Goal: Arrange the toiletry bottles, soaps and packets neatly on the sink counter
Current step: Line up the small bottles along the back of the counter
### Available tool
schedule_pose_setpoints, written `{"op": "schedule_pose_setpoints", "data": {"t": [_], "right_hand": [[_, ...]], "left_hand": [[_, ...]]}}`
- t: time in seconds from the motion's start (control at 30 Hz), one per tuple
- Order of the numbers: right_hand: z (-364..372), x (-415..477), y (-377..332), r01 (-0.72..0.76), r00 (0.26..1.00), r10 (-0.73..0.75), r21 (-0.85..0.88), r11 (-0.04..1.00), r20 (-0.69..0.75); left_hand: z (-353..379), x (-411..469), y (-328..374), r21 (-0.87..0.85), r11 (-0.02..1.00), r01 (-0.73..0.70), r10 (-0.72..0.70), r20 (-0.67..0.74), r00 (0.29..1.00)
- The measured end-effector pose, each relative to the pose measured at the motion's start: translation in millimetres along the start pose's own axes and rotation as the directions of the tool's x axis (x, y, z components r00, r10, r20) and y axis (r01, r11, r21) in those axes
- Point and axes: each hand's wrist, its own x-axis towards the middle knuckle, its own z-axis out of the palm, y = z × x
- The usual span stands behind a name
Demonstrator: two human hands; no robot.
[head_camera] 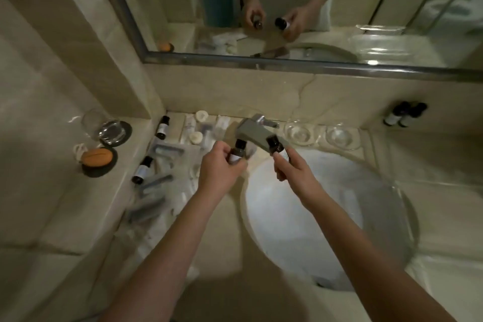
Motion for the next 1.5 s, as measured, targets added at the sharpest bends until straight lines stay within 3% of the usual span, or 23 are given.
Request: {"op": "schedule_pose_setpoints", "data": {"t": [0.2, 0.43, 0.73, 1.23, 1.5], "right_hand": [[-93.7, -30.9, 20.4, 0.014, 0.981, -0.009, 0.028, 0.999, -0.192], [-194.6, -43.9, 46.3, -0.017, 0.936, 0.017, 0.005, 1.000, -0.351], [-293.1, -11.6, 66.6, -0.098, 0.835, 0.065, -0.032, 0.995, -0.547], [-368.8, 85.7, 100.9, -0.145, 0.831, 0.033, -0.158, 0.977, -0.555], [-383.3, 79.1, 88.5, -0.073, 0.860, -0.142, -0.393, 0.917, -0.491]], "left_hand": [[80.8, -18.6, 56.9, -0.116, 0.989, -0.092, 0.108, 0.136, 0.985], [163.5, -25.9, 116.4, -0.070, 0.974, -0.216, 0.226, 0.260, 0.939], [242.6, 2.8, 182.1, -0.033, 0.965, -0.261, 0.260, 0.278, 0.925], [296.6, 48.5, 202.7, 0.064, 0.951, -0.301, 0.268, 0.309, 0.912], [297.3, 50.6, 206.8, 0.102, 0.943, -0.315, 0.273, 0.304, 0.913]]}}
